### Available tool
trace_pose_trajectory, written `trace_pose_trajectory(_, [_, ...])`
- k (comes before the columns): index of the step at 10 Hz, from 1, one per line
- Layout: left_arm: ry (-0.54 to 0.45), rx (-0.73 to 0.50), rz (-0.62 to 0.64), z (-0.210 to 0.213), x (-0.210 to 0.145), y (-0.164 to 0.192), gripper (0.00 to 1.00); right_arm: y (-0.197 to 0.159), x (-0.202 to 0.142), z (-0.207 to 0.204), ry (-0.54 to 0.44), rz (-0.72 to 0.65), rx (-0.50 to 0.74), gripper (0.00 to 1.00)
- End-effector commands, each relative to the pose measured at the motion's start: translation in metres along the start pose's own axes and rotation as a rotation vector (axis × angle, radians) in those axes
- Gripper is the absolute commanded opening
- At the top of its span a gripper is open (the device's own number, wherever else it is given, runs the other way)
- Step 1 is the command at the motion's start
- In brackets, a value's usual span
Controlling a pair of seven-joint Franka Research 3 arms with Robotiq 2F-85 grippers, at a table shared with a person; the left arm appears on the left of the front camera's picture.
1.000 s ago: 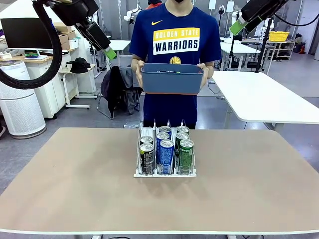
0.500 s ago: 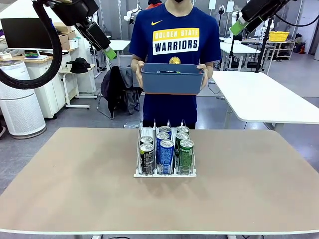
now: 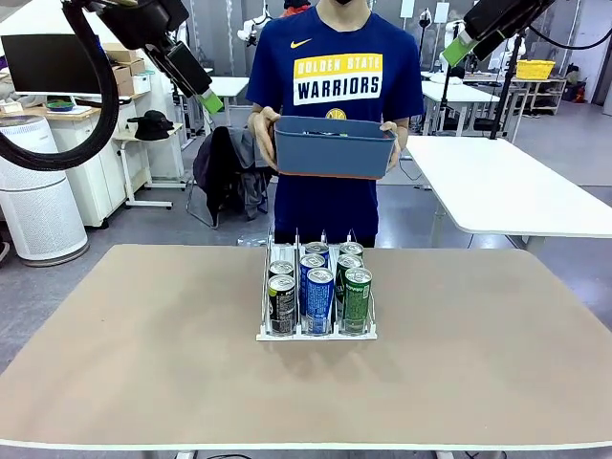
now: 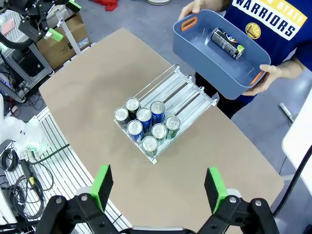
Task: Fill the beverage cans into the dispenser.
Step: Pick up the Pepsi coke handed by the human.
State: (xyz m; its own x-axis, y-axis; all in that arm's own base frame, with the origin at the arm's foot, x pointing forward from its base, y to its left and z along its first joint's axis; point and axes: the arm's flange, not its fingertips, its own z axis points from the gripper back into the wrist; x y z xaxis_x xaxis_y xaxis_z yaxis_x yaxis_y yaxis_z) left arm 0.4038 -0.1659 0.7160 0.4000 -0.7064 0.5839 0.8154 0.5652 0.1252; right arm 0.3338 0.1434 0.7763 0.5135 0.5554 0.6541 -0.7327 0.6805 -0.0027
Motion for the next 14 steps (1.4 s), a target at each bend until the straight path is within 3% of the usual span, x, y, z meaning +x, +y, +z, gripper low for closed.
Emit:
trace_pose_trajectory(1, [0.000,0.003,0.001,-0.0014,-0.0016,0.0009,1.00,0.0012,0.0000,-0.0005,-0.001,0.009,0.006,1.00])
trace_pose_trajectory(14, [0.000,0.003,0.001,-0.0014,-0.0016,0.0009,1.00,0.0012,0.0000,-0.0005,-0.001,0.009,0.006,1.00])
